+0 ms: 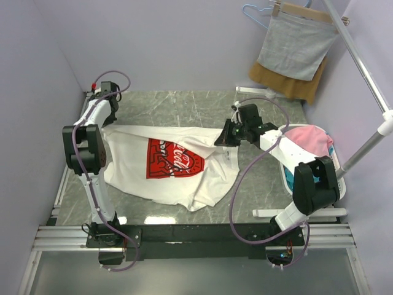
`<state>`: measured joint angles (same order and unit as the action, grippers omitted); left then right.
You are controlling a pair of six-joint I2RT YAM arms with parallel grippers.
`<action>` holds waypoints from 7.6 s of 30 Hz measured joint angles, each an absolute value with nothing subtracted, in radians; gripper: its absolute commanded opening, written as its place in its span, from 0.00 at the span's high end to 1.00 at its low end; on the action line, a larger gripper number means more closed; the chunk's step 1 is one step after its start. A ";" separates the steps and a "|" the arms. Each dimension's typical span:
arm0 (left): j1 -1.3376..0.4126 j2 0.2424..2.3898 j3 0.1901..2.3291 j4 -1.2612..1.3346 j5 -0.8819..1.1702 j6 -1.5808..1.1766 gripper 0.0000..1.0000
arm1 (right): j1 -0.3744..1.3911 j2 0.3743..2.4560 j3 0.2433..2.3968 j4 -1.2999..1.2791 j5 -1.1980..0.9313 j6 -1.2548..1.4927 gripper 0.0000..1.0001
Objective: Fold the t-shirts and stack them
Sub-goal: Fold the flattened tshirt in 1/3 of the way
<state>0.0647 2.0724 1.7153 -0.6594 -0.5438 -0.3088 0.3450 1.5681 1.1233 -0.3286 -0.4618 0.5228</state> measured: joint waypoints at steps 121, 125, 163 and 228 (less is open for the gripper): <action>-0.185 1.438 0.899 -0.649 -0.384 -0.885 0.00 | 0.525 1.688 1.236 -0.464 -0.508 0.382 0.41; -0.130 1.437 0.881 -0.658 -0.393 -0.923 0.01 | 0.545 1.683 1.236 -0.465 -0.522 0.369 0.40; 0.141 1.085 0.557 -0.291 -0.262 -1.005 0.00 | 0.564 1.699 1.236 -0.470 -0.529 0.322 0.40; 0.192 0.776 0.791 -0.934 -0.025 -0.829 0.01 | 0.581 1.407 0.916 -0.594 -0.175 0.441 0.38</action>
<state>0.1921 0.7757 0.7906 -0.9344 -0.0246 -0.8291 0.5812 1.4075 0.9157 -0.5938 -0.1745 0.4408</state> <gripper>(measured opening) 0.994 0.614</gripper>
